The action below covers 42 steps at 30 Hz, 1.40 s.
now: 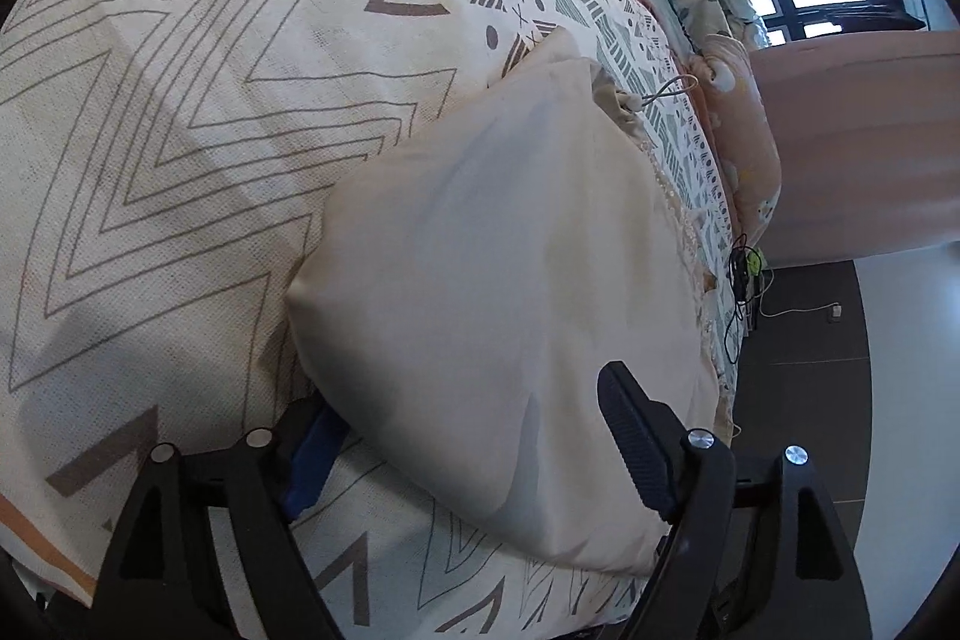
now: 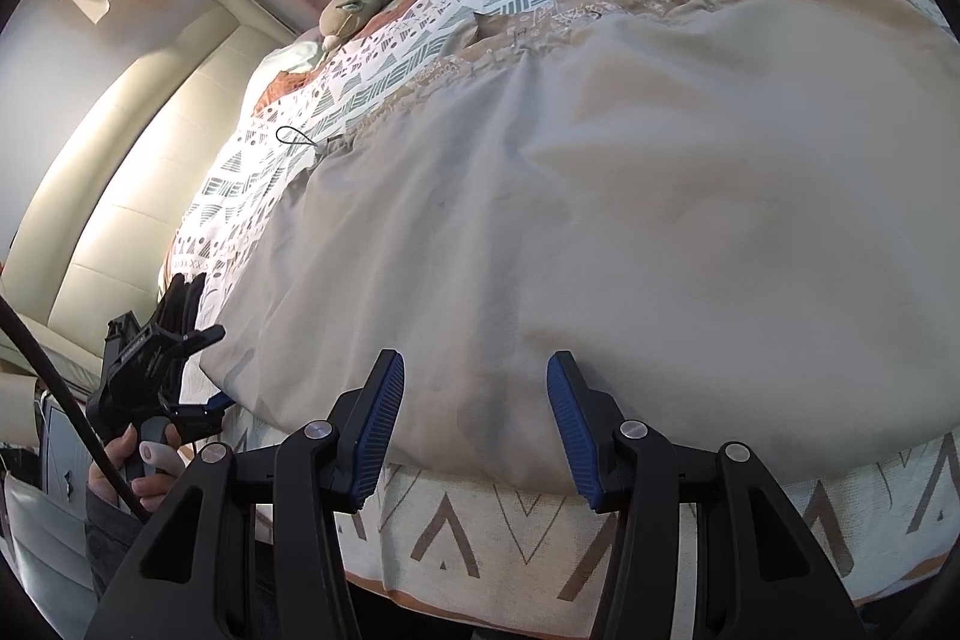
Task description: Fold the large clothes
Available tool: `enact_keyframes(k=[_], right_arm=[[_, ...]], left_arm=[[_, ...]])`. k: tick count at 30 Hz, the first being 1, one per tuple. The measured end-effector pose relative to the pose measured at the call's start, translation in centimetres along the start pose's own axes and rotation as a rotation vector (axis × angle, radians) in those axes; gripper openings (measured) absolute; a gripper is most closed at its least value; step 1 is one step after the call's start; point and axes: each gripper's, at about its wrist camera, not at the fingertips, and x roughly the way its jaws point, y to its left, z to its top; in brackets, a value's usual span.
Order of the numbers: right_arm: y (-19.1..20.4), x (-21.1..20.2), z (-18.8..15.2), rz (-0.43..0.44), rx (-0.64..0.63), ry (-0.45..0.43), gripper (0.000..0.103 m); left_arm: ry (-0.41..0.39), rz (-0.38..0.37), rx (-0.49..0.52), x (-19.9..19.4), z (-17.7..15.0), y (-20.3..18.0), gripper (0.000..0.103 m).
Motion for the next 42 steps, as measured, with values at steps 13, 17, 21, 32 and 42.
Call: enact_keyframes(k=[13, 17, 21, 32, 42], right_arm=[[-0.3, -0.8, -0.3, -0.002, 0.000, -0.011, 0.048], [0.0, -0.6, -0.4, -0.005, -0.014, -0.004, 0.048], [0.3, -0.6, -0.4, -0.015, -0.027, -0.007, 0.048], [1.8, 0.2, -1.3, -0.082, -0.127, 0.014, 0.017], [2.6, 2.6, -1.1, -0.159, -0.147, 0.051, 0.014]], left_arm=[[-0.151, -0.074, 0.234, -4.0, -1.7, -4.1, 0.081], [-0.097, 0.007, 0.187, -2.4, -1.1, -3.1, 0.080], [-0.071, 0.089, 0.139, -1.2, -0.9, -1.7, 0.075], [-0.068, 0.120, 0.078, -0.3, -0.4, -0.4, 0.035], [-0.120, -0.005, 0.226, -3.0, -1.3, -6.0, 0.014]])
